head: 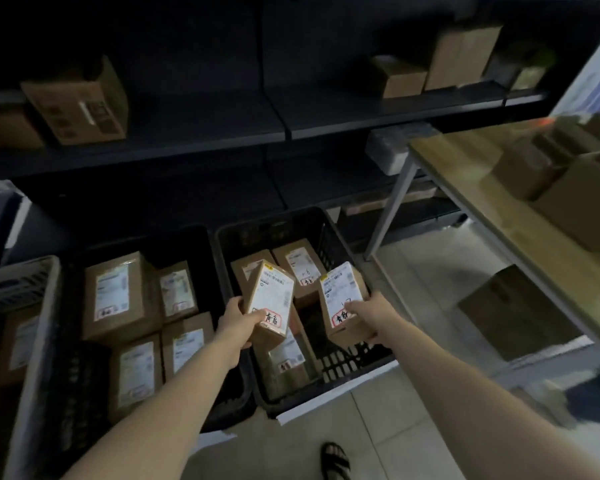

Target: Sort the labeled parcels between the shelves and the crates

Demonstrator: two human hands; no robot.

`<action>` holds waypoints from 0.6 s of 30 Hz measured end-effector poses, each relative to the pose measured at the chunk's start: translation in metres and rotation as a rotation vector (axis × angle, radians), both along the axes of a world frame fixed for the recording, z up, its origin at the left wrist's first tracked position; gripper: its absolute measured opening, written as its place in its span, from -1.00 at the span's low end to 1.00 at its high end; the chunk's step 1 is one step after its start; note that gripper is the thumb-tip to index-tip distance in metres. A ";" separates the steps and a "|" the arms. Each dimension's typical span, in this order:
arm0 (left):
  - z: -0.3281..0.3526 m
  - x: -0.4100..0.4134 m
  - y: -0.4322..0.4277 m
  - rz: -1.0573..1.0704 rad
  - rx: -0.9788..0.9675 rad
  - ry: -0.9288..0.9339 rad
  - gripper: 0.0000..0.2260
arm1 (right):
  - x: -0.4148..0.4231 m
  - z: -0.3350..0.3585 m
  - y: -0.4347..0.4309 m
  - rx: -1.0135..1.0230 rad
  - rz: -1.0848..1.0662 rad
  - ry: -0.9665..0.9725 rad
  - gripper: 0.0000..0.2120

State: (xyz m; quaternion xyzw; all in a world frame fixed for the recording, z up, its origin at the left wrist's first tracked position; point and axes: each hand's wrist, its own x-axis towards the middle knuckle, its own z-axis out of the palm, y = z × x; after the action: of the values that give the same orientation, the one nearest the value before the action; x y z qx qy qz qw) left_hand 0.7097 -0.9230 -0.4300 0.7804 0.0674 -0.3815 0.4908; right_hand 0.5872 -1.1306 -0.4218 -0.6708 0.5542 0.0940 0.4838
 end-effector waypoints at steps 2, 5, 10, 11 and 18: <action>-0.019 0.007 -0.024 0.040 0.034 -0.017 -0.50 | 0.014 -0.035 -0.018 0.093 -0.027 0.040 -0.26; -0.051 0.017 -0.052 0.051 0.063 -0.029 -0.45 | 0.030 -0.097 -0.035 0.131 -0.051 0.108 -0.30; -0.103 0.030 -0.084 0.055 0.054 -0.003 -0.46 | 0.041 -0.246 -0.046 0.226 -0.159 0.172 -0.19; -0.110 0.034 -0.090 0.071 0.049 -0.013 -0.48 | 0.045 -0.239 -0.038 0.279 -0.226 0.138 -0.20; -0.158 0.065 -0.108 0.127 0.023 -0.098 -0.51 | 0.071 -0.240 -0.024 0.274 -0.707 0.039 -0.38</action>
State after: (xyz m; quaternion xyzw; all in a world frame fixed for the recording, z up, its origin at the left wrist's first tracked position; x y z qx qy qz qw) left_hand 0.7749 -1.0309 -0.5878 0.7979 0.0969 -0.3102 0.5077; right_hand 0.6577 -1.1545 -0.6614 -0.3652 0.7428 0.0072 0.5611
